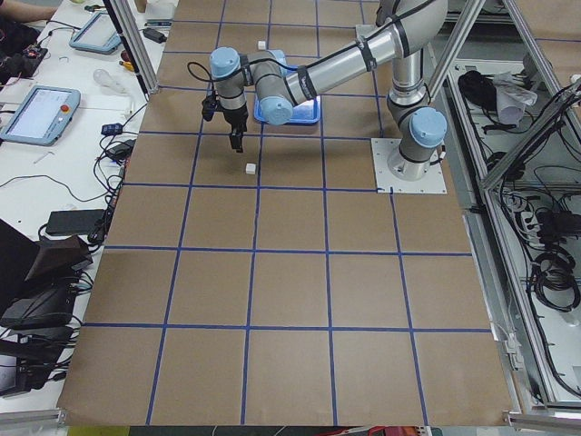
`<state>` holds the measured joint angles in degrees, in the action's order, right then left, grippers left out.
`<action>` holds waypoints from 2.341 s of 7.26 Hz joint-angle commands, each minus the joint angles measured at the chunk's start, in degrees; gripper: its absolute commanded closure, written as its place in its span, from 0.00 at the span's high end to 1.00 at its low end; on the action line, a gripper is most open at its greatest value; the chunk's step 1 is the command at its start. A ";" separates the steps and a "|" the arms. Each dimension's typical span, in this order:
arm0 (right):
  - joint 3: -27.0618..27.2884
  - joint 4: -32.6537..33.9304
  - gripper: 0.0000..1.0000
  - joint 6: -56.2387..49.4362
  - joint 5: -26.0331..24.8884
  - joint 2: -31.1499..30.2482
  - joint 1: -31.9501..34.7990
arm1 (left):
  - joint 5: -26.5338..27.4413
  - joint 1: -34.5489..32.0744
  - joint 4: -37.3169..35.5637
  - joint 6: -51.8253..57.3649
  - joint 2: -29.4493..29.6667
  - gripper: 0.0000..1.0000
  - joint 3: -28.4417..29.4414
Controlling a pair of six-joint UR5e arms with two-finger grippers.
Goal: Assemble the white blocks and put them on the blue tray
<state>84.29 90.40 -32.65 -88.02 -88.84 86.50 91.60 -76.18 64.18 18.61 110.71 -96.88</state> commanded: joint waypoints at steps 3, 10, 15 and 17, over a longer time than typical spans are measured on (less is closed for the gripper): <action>11.39 8.86 1.00 -25.79 -0.49 -0.55 -1.06 | 1.47 0.15 -8.96 3.19 3.36 1.00 -6.11; 27.95 36.29 1.00 -62.35 18.84 14.79 -15.29 | 1.47 0.67 -14.78 3.27 6.27 0.75 -8.68; 26.80 40.74 1.00 -76.76 24.47 23.53 -16.27 | 0.77 1.82 -14.96 2.92 6.62 0.43 -8.94; 27.15 40.65 1.00 -76.16 24.38 23.71 -15.92 | 0.86 1.82 -14.79 2.75 5.84 0.34 -8.76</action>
<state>111.30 131.08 -108.59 -63.61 -65.50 70.45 92.40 -74.36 49.26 21.47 117.09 -105.75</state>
